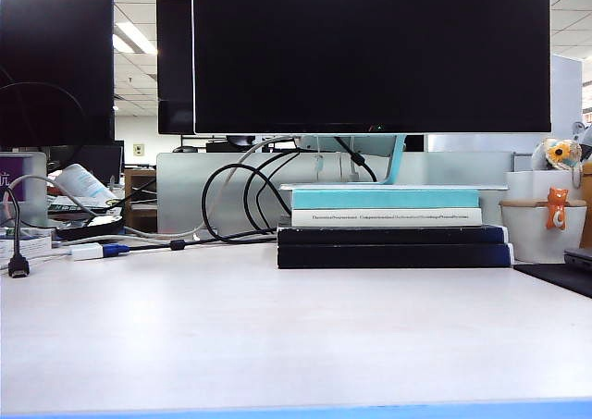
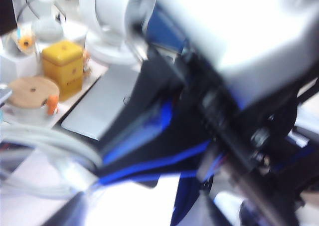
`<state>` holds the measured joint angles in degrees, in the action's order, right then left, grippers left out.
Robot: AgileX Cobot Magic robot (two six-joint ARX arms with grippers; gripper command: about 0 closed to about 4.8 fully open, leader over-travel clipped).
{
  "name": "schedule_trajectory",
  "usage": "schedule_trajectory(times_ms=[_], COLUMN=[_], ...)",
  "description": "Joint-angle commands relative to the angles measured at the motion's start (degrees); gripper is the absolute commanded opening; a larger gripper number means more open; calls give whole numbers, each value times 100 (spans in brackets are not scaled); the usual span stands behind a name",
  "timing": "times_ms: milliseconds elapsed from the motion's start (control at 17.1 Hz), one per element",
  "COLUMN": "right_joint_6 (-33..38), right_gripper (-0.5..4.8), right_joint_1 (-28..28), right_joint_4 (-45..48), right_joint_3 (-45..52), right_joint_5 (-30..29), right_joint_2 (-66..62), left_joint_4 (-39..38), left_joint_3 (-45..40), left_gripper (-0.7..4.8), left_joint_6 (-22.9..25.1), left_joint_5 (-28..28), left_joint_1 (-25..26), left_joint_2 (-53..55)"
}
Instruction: Unfold the white charging cable into a straight cable.
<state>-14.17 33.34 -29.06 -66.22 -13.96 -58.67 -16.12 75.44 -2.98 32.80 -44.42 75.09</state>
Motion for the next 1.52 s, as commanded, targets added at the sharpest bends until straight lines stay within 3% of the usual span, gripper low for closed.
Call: schedule_trajectory(times_ms=[58,526,643,760,1228,1345,1462,1521], right_joint_6=[-4,-2,2,4,2,-7,-44,-46], right_gripper=[-6,-6,-6,-6,-6,-6,-6,-6], right_joint_1=[9,24,24,26,42,109,109,107], right_joint_4=[-9,151,149,144,66,79,70,63], right_joint_3=[-15,-17,-17,-17,-17,-17,-17,-17], right_joint_5=[35,-125,-157,-282,-664,-667,-688,-527], right_joint_2=[11,13,13,13,11,11,9,9], left_joint_4=[98,-7,-11,-2,461,651,715,632], left_joint_3=[17,17,15,15,17,17,15,17], left_gripper=[254,196,101,51,48,48,65,265], left_joint_6=[-79,-48,-48,-46,-164,-249,-374,-367], left_joint_5=[-332,-667,-669,-776,-848,-575,-282,-192], left_joint_1=[-7,-7,-7,-7,-4,-7,-7,-7], left_joint_2=[-11,72,107,166,168,269,437,485])
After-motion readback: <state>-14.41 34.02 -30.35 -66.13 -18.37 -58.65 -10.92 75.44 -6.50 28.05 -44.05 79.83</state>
